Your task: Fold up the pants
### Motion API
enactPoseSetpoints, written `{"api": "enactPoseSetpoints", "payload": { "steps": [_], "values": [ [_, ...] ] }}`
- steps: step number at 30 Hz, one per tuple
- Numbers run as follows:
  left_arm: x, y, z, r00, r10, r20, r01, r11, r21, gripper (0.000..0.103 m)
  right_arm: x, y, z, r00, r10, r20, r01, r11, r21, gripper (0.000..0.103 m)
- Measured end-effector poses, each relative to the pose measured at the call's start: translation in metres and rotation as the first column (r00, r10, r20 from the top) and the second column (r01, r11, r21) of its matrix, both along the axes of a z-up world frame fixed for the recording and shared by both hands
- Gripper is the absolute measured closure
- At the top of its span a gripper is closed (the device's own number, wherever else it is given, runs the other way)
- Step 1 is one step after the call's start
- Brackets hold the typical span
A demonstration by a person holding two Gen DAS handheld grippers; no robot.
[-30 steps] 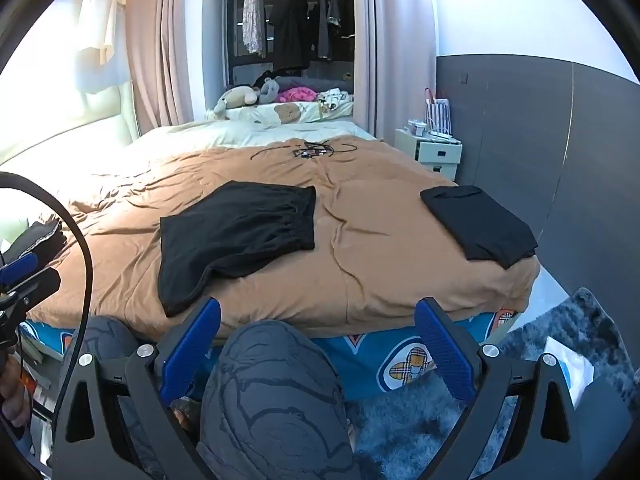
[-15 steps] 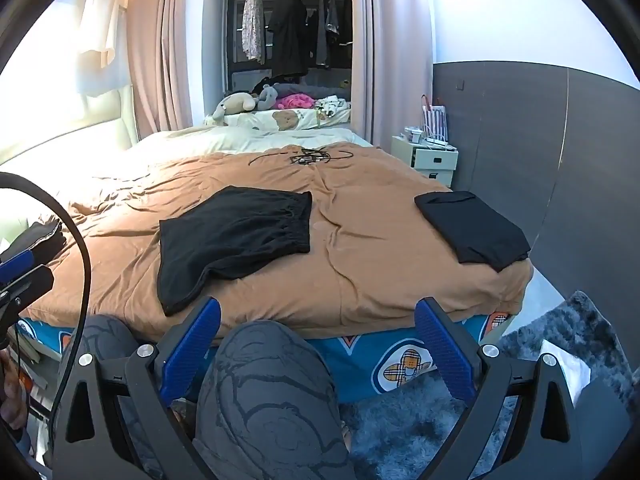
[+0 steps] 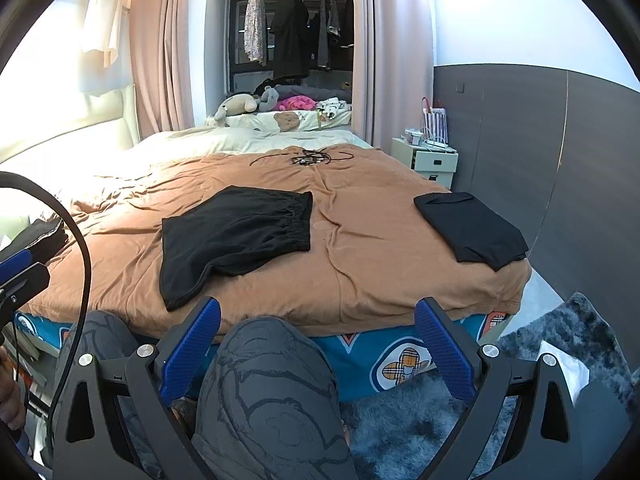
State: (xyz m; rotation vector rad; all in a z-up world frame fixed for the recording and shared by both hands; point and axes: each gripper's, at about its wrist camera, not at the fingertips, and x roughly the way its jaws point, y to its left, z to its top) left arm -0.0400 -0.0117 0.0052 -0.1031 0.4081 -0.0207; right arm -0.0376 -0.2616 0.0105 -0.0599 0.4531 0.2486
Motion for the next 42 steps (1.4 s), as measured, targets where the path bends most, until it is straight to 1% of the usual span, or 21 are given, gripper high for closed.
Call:
{"api": "enactPoseSetpoints", "payload": {
  "steps": [4,20,27,42],
  "values": [
    [-0.0037,0.0055,0.0005,1.0,0.014,0.005,-0.014,1.0,-0.015,0.001,-0.0032,0.0001,-0.0006,1.0,0.004,0.006,-0.004,1.0,-0.001,0.005],
    [-0.0067,0.0073,0.0007,1.0,0.02,0.009,-0.02,1.0,-0.011,0.001,-0.0038,0.0038,-0.0042,1.0,0.01,0.014,-0.01,1.0,-0.004,0.005],
    [-0.0049,0.0073,-0.0002,1.0,0.013,0.003,-0.013,1.0,-0.016,0.001,-0.0015,0.0055,-0.0073,1.0,0.013,0.009,-0.013,1.0,-0.002,0.005],
    [0.0018,0.0115,0.0023,1.0,0.019,-0.014,-0.019,0.999,-0.029,0.001,0.0057,0.0072,-0.0036,0.999,0.03,0.013,-0.03,1.0,0.004,0.005]
  ]
}}
